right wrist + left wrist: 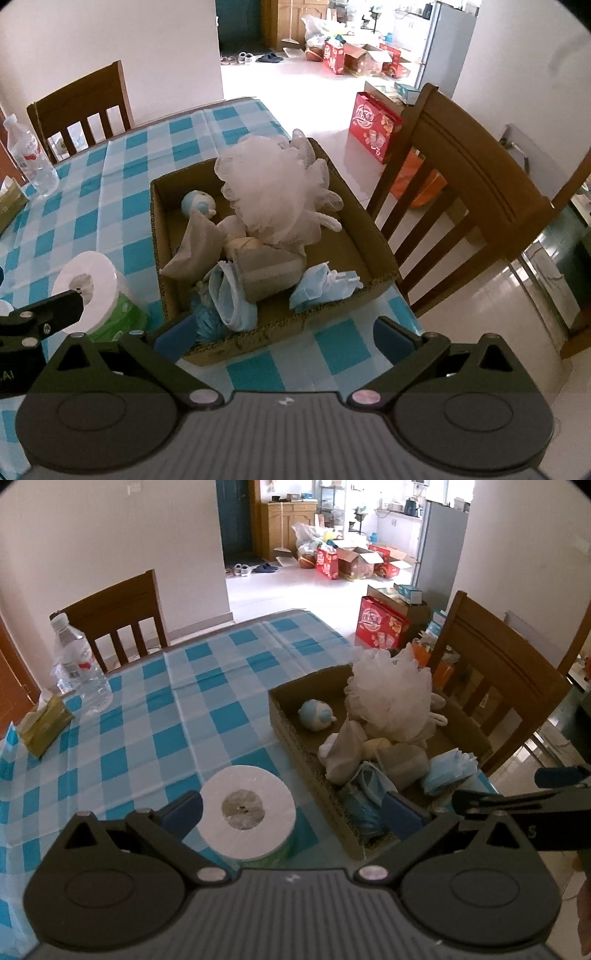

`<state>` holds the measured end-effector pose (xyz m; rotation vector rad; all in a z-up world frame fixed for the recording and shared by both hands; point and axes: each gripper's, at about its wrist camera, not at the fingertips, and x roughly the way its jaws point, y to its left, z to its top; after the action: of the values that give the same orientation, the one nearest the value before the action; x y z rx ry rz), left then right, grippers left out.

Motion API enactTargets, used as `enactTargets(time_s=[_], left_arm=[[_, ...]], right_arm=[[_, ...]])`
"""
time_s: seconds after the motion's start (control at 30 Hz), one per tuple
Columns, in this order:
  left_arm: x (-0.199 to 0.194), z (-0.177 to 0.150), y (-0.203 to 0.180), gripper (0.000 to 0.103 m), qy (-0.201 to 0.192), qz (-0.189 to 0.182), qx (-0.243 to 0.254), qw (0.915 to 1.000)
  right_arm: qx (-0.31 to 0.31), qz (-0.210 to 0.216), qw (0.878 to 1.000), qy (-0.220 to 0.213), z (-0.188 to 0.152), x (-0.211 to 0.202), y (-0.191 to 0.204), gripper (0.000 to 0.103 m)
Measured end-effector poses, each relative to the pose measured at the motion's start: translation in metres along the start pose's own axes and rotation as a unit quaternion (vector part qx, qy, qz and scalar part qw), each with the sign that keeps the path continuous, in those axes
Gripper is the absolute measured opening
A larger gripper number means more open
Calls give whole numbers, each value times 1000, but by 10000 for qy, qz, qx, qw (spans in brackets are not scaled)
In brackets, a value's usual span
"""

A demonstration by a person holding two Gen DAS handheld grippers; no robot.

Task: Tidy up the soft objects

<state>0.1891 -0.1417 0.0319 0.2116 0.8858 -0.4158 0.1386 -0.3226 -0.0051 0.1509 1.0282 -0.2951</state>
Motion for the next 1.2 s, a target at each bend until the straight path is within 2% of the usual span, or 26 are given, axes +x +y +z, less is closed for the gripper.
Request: enactTargets(time_s=[0.43,1.2], left_arm=[[-1,-4,-1,102,115,163,51,9998],[-1,-6,-4,102,141,182,94,9997]], right_arm=[[24,18,10000,5,-2,-3,6,103],[87,12,9999,60,-7,-3,6,103]])
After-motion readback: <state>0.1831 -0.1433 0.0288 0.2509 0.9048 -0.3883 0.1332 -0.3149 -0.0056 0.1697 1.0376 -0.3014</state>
